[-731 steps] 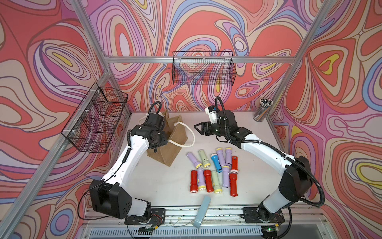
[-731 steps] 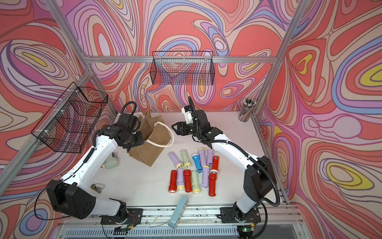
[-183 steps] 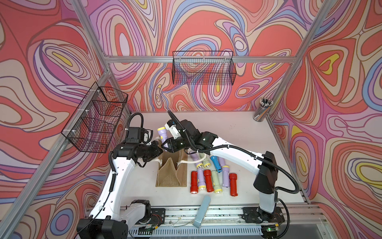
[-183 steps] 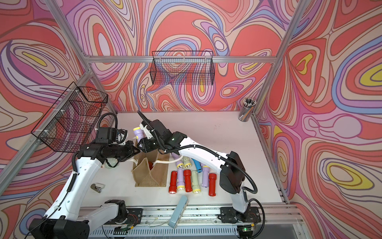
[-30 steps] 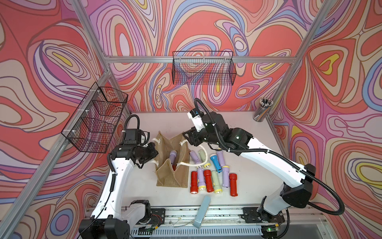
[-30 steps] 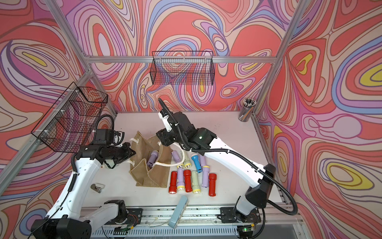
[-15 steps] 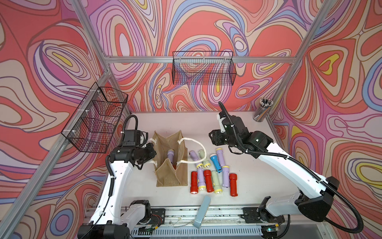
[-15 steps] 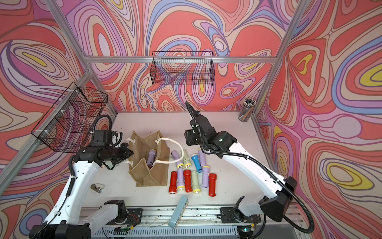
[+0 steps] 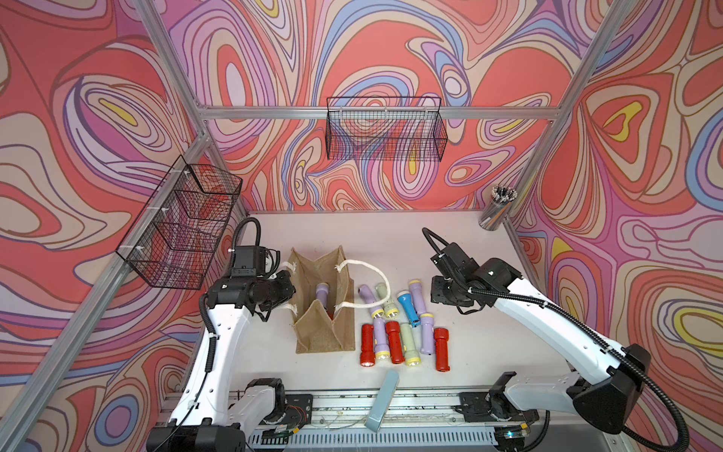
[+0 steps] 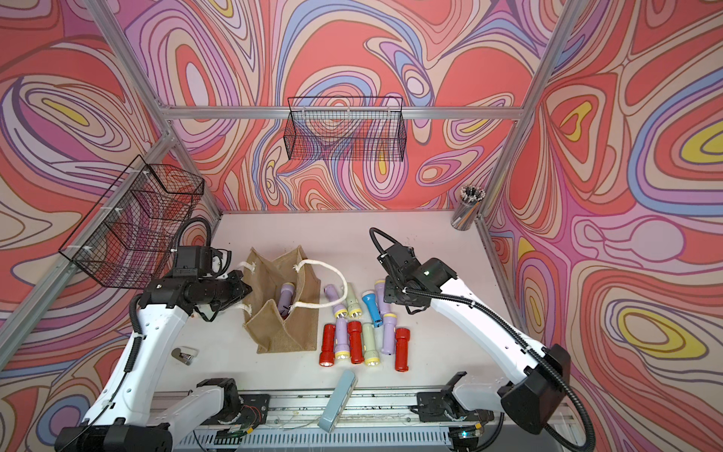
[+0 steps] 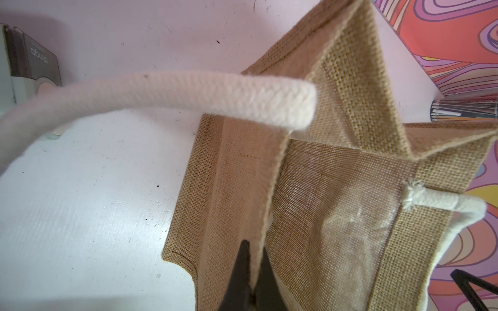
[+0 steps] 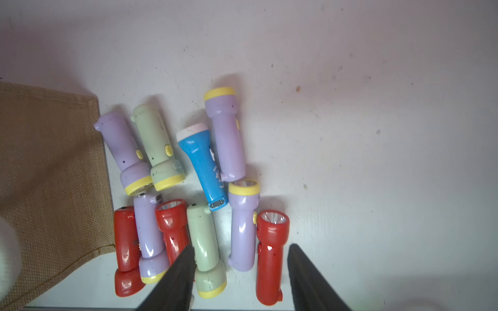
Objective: Put the flashlights into the tote bags
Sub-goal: Pick up the flashlight from the center of the board.
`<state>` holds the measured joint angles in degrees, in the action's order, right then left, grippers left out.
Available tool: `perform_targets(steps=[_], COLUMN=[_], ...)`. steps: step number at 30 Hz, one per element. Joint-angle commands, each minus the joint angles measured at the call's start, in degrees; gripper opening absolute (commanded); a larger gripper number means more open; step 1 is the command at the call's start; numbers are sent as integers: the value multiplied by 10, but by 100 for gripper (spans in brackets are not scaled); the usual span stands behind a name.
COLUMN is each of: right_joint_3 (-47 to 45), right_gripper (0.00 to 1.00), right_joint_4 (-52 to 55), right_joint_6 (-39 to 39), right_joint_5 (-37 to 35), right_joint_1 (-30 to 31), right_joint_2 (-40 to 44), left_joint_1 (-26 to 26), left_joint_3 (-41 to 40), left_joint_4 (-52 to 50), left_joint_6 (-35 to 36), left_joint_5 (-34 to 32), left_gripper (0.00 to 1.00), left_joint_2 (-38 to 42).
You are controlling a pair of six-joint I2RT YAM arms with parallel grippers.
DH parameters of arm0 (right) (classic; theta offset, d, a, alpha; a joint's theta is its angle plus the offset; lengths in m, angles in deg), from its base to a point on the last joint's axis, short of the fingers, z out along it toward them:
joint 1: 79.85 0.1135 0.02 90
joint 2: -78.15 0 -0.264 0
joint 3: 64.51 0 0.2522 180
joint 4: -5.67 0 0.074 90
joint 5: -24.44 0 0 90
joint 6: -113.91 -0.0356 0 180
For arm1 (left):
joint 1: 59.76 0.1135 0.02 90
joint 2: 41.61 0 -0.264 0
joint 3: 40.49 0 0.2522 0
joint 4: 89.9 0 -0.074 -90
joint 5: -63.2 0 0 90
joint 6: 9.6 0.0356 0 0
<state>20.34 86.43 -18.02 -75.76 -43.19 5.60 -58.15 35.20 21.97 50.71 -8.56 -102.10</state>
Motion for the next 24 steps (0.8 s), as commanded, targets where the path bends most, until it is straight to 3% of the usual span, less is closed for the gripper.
perform_targets(steps=[1,13,24], right_joint_3=[-31,-229,-308], right_gripper=[58,57,54], right_joint_4=[57,-35,-72], right_joint_6=[-57,-146,-172], right_joint_5=[24,154,172], right_joint_1=[-3,-3,-3], right_joint_2=[27,101,126], left_joint_1=[4,4,4], left_joint_3=[21,-4,-9], left_joint_4=[-13,-7,-3], left_joint_6=[8,9,3], left_joint_5=[6,4,6], left_gripper=[0,2,3], left_joint_2=[-7,17,20])
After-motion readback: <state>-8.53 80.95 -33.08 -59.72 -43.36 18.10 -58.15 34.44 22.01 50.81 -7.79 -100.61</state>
